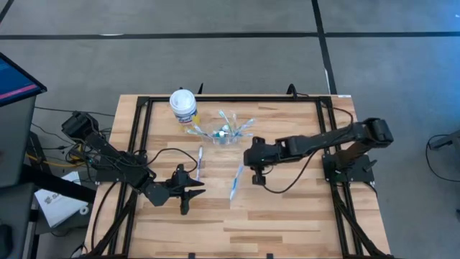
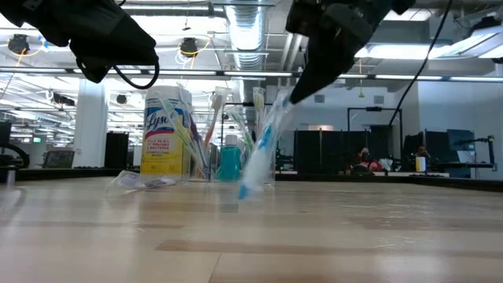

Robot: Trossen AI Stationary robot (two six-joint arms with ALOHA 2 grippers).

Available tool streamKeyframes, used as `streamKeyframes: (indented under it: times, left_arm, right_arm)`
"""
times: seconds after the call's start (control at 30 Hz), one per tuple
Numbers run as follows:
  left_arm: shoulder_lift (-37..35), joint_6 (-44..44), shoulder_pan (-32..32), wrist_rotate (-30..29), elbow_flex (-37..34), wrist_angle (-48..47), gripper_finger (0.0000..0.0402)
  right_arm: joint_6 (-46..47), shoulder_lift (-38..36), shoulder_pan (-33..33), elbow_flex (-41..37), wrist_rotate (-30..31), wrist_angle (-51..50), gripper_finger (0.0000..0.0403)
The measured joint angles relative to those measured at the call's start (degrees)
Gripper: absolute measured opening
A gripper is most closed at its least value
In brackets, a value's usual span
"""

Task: Pick & Place toothbrushing station
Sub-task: Put the blue toothbrush into the transparent organizer

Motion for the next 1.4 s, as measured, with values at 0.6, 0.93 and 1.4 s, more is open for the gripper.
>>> streamKeyframes:
  times: [0.6,0.93,1.4]
  left_arm:
    - [0.0,0.0,0.0,-5.68,0.0,0.15,0.0108]
    - [0.0,0.04,0.0,-8.98,0.0,1.2,0.0108]
    - [0.0,15.67,3.25,-8.32,0.0,15.66,0.0108]
  right_arm:
    - [-3.47,-4.02,0.36,0.0,2.69,7.47,0.0]
    - [-6.17,-4.06,1.82,3.54,2.69,9.83,0.0]
    - [-10.0,-4.06,3.39,5.99,2.69,12.6,0.0]
